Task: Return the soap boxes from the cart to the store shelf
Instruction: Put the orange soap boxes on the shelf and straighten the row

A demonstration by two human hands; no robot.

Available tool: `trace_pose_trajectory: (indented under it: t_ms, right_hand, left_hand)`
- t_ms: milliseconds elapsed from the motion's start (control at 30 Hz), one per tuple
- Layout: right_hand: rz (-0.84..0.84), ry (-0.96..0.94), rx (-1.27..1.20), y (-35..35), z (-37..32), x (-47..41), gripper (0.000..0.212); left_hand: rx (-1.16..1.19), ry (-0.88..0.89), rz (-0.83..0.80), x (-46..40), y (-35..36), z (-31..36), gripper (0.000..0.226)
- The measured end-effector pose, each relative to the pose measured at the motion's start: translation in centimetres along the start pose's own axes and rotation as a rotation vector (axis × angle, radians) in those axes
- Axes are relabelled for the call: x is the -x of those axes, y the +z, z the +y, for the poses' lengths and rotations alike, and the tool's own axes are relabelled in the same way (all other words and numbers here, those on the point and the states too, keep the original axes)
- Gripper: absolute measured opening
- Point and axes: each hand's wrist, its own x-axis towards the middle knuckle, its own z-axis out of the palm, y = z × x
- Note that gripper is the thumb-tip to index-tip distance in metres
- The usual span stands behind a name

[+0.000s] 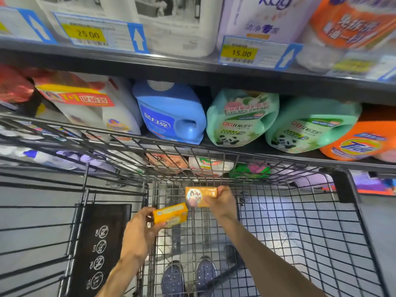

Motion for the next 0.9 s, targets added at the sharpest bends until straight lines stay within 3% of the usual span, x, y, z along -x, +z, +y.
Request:
trace_pose_trajectory:
  t_ms: [133, 233, 433, 633, 800, 900]
  right_hand:
    - [-0.053, -0.06, 0.008, -2.1, -0.1, 2.5, 0.031]
    - [-0.067, -0.109, -0.026, -4.6, -0.1, 4.5, 0.034]
    - [-0.027, -0.237, -0.021, -12.6, -2.4, 10.8, 0.027]
    - [0.049, -0.255, -0.294, -22.5, -5.2, 20.2, 0.025]
    - [0.159, -0.3, -0.325, -32.3, -7.9, 29.5, 0.043]
    - [0.274, -0.358, -0.311, -37.8, -8.8, 34.7, 0.042]
  left_hand:
    - [0.002, 0.012, -0.005, 0.8, -0.9, 1.3, 0.05]
    - [0.026, 0.028, -0.02, 1.4, -2.0, 2.2, 0.051]
    - [0.031, 0.193, -0.065, 4.3, -6.2, 6.8, 0.045]
    - [0.147, 0.39, -0.103, 10.2, -11.0, 15.7, 0.036]
    - [0.129, 0.584, -0.097, 15.9, -14.4, 26.3, 0.042]
    - [0.111, 0.705, -0.139, 19.1, -15.3, 33.0, 0.04]
